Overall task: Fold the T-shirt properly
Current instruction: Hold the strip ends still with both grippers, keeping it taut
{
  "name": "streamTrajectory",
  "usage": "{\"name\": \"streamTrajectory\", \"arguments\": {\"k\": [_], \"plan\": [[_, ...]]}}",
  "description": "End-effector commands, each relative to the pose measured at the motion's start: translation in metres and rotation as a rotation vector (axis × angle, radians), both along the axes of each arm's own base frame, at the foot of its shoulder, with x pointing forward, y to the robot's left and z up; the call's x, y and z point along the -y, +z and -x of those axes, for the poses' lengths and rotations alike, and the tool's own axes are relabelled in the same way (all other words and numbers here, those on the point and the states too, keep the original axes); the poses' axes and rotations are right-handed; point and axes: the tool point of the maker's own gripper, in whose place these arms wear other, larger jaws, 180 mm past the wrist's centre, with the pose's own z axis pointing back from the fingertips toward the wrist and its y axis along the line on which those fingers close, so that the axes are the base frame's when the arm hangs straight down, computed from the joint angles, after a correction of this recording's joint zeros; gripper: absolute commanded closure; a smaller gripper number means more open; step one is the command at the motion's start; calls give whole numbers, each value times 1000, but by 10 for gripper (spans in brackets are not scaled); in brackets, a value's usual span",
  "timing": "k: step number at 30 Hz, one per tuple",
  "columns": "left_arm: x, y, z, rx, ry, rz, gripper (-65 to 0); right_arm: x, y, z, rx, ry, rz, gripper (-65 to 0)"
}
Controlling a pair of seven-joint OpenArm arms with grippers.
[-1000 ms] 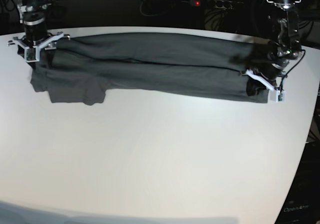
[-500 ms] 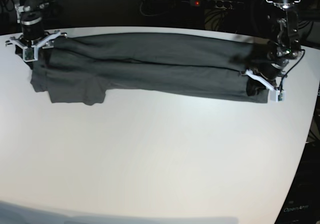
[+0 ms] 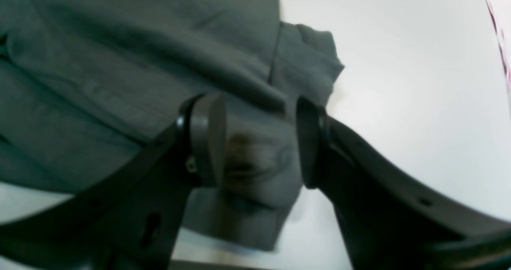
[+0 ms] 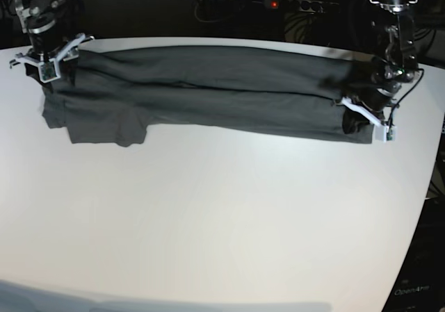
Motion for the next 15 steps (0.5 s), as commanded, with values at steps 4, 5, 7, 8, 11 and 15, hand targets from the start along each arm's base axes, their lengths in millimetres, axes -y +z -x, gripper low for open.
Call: {"name": "streamTrajectory", "arguments": {"k": [4, 5, 7, 8, 11, 15], "plan": [[-8, -39, 45, -238, -20, -79, -33, 4, 6, -4, 7, 27, 55, -289], [-8, -39, 45, -238, -20, -79, -33, 4, 5, -4, 2, 30, 58, -289], [-8, -39, 45, -238, -20, -79, -33, 1, 5, -6, 4, 39, 56, -289], [-8, -39, 45, -238, -20, -79, -33, -3, 4, -7, 4, 51, 52, -289], [-8, -39, 45, -238, -20, -79, -33, -6, 1, -9, -13, 72, 66, -289], [-8, -39, 45, -238, -20, -79, -33, -12, -5, -10, -31, 98, 67, -289]]}}
